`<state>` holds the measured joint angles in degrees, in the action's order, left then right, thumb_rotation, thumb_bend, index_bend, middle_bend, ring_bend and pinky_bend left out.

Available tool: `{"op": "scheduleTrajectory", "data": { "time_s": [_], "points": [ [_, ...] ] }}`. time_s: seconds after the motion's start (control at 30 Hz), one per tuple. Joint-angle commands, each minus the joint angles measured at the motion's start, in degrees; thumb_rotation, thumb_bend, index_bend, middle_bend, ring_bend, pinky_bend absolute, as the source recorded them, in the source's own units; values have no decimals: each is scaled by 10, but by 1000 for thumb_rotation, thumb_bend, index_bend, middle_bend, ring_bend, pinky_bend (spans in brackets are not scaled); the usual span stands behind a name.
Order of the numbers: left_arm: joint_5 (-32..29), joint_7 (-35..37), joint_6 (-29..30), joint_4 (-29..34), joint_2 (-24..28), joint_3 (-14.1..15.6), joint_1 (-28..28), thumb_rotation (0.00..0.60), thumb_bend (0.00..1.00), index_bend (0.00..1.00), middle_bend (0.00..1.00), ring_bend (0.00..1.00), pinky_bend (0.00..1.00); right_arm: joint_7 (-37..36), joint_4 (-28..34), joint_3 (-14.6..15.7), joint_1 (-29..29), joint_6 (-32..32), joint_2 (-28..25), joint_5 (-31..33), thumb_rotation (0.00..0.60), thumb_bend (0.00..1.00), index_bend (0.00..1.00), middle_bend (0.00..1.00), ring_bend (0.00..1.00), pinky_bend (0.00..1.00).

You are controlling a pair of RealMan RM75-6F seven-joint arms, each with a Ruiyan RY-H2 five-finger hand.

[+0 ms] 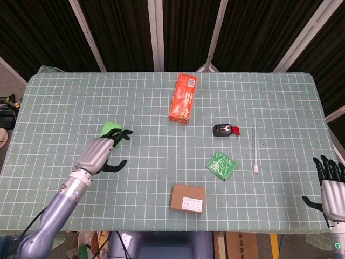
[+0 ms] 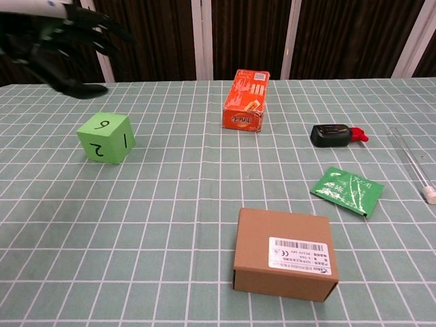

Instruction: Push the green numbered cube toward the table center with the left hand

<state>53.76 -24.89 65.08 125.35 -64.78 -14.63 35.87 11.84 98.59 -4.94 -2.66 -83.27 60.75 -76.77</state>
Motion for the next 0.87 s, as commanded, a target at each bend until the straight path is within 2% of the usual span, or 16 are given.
{"op": "scheduleTrajectory", "data": {
  "time_s": [0.03, 0.1, 0.2, 0.3, 0.43, 0.63, 0.87],
  "points": [
    [239, -1, 171, -60, 69, 110, -161, 600, 362, 143, 142, 17, 93, -1, 0, 0, 1, -4, -1, -5, 600, 45, 58, 0, 0, 0],
    [274, 29, 224, -115, 52, 123, -196, 600, 361, 143, 132, 9, 79, -4, -1, 1, 1, -8, -1, -12, 600, 45, 58, 0, 0, 0],
    [289, 99, 280, -196, 21, 132, -238, 600, 359, 143, 121, 0, 67, -18, -7, 2, 1, -13, -2, -30, 600, 44, 58, 0, 0, 0],
    [282, 156, 302, -261, -4, 136, -264, 600, 359, 143, 108, 0, 66, -36, -21, 3, 0, -25, -1, -54, 600, 45, 58, 0, 0, 0],
    [269, 171, 317, -314, -28, 133, -285, 600, 355, 142, 101, 0, 65, -64, -46, 6, 1, -49, 3, -95, 600, 45, 58, 0, 0, 0],
    [282, 196, 332, -337, -41, 127, -296, 600, 353, 142, 97, 0, 65, -91, -71, 11, 0, -69, 6, -132, 600, 45, 58, 0, 0, 0],
    [298, 208, 337, -346, -46, 127, -305, 600, 353, 140, 98, 0, 65, -85, -73, 15, 0, -67, 11, -136, 600, 45, 58, 0, 0, 0]
  ]
}}
